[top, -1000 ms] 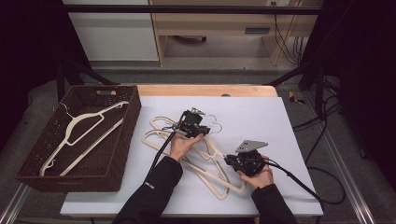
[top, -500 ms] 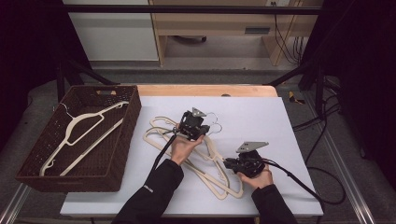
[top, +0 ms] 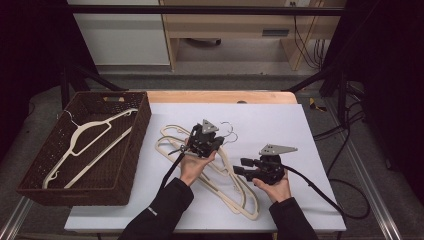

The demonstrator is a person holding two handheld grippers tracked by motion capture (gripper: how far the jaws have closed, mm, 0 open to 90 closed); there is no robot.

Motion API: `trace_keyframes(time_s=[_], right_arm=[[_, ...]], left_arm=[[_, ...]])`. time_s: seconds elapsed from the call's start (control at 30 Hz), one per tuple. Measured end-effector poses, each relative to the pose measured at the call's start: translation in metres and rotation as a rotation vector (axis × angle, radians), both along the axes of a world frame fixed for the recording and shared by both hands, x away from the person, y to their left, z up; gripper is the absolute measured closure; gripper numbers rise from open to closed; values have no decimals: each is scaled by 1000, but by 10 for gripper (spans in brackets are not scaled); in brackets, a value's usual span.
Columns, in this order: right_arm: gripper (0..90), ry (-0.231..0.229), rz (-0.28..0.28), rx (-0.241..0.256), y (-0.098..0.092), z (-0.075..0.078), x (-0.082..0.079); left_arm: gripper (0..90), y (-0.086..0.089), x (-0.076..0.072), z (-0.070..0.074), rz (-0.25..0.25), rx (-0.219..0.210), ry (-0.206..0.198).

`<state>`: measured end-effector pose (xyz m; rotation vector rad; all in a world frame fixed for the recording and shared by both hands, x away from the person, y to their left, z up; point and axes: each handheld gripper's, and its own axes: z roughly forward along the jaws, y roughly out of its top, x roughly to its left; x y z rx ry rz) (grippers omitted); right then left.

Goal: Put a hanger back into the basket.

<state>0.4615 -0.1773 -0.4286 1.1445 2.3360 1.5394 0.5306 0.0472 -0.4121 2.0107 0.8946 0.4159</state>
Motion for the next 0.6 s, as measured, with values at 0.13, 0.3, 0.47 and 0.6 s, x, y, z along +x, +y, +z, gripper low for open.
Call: trace_keyframes(time_s=[0.13,0.3,0.47,0.6], right_arm=[[443,-18,-27,20,11,3,8],[505,12,-32,-1,21,-4,16],[589,53,-5,-4,33,-8,20],[724,68,14,5,39,-9,21]], left_arm=[[886,2,-4,5,-13,-1,-11],[886,4,-9,9,-23,-7,-22],[886,6,-15,14,-32,-9,-35],[886,9,-18,16,-40,-18,-36]])
